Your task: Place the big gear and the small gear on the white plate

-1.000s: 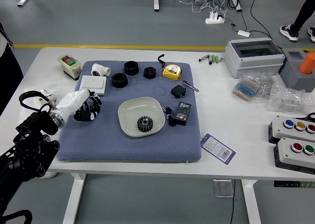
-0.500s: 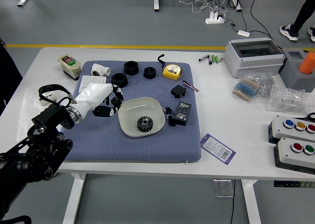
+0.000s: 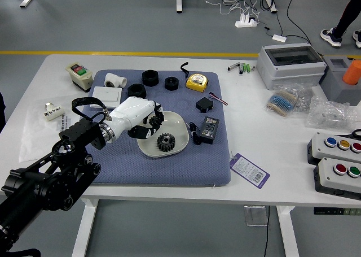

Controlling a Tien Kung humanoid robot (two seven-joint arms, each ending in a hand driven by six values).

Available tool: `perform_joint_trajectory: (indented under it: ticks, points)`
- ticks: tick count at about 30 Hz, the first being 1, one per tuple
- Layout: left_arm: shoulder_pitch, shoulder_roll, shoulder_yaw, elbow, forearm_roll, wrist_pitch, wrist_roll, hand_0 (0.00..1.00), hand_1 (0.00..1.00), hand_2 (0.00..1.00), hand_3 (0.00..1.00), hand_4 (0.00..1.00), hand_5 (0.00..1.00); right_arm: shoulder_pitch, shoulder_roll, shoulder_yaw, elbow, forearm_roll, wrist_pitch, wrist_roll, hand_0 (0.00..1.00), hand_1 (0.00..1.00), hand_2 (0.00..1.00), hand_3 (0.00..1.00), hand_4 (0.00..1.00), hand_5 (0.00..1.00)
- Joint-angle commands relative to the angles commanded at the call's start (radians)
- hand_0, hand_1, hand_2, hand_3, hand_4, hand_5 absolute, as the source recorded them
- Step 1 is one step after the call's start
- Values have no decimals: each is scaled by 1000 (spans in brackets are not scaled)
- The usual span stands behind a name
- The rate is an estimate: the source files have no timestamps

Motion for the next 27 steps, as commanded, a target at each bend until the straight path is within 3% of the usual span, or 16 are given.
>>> perform_joint_trajectory:
  ticks: [1,6,7,8,18,19,24,25,27]
  points:
    - [-2,-1,-1,6,0,-3,4,366,494,573,716,998,270,1,-1,0,0,-1,0,0,690,707,751,567,788,642]
    - [-3,-3,-12,16,0,-12,25,366,494,573,716,998,270,3,-2,-1,0,-1,0,0,690,707,751,567,788,642]
    - [-2,-3,-15,16,0,-13,27,389,546,638,775,998,333,4,-2,-2,0,-1,0,0,690,707,751,567,788,641]
    - [-2,-3,-18,16,0,-12,29,389,546,638,775,998,333,4,-2,-2,0,-1,0,0,690,707,751,567,788,641]
    - [6,-3,-52,1,0,20,23,394,548,642,775,998,335,7,-4,1,0,0,0,2,689,707,751,567,789,641]
    - [8,-3,-56,-1,0,25,21,465,604,695,779,998,371,8,-4,1,0,0,-1,2,690,708,751,566,789,641]
    - [30,-3,-93,-11,-1,49,2,465,604,695,779,998,371,9,-4,-2,0,0,0,2,690,708,751,566,789,641]
    - [40,-3,-112,-15,-1,57,-7,526,654,719,758,998,379,9,-4,-2,-1,0,-1,2,689,708,751,566,789,641]
    - [56,-4,-139,-23,-22,73,-21,526,654,719,758,998,379,9,-4,-2,-1,0,-1,2,689,708,751,566,789,641]
